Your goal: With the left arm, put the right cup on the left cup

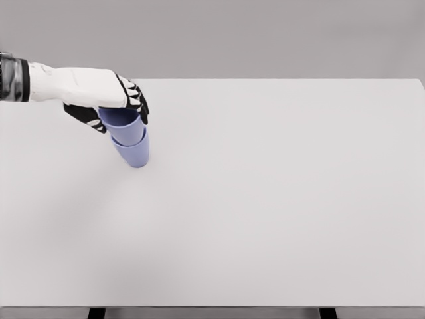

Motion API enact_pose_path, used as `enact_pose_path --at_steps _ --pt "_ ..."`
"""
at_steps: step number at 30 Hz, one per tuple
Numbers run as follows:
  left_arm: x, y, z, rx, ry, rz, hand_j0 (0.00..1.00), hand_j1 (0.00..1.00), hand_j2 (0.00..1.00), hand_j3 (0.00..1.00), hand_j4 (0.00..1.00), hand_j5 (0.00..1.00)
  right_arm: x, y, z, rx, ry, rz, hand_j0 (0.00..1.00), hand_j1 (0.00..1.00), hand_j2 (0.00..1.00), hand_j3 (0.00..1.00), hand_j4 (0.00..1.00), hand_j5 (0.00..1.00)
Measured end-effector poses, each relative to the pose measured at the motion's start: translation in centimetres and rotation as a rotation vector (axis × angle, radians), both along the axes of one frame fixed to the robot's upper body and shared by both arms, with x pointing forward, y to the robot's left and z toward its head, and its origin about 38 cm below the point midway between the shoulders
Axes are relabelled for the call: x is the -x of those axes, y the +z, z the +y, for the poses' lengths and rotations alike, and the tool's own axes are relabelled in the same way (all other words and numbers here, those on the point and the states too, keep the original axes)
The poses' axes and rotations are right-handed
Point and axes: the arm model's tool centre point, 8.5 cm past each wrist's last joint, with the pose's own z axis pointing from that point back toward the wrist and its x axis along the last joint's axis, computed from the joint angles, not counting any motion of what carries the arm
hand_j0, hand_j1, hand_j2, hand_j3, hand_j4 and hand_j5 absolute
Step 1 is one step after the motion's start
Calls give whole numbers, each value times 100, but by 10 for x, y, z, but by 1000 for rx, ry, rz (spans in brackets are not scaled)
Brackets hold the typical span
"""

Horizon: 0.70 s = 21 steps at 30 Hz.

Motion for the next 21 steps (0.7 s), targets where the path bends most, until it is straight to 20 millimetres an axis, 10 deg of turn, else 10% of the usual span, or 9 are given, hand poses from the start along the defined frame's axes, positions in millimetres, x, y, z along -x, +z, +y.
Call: enact_pose_path --at_steps 2,5,21 --pt "-1 -1 -1 -1 0 1 60 60 60 60 60 60 0 0 0 0 0 0 100 100 100 100 100 100" --pt "-1 -2 0 -2 1 1 100 100 100 100 100 100 0 0 0 0 0 0 100 100 100 100 100 100" --pt "5 37 9 14 4 -74 100 100 100 100 100 100 0 0 0 0 0 0 100 100 100 100 100 100"
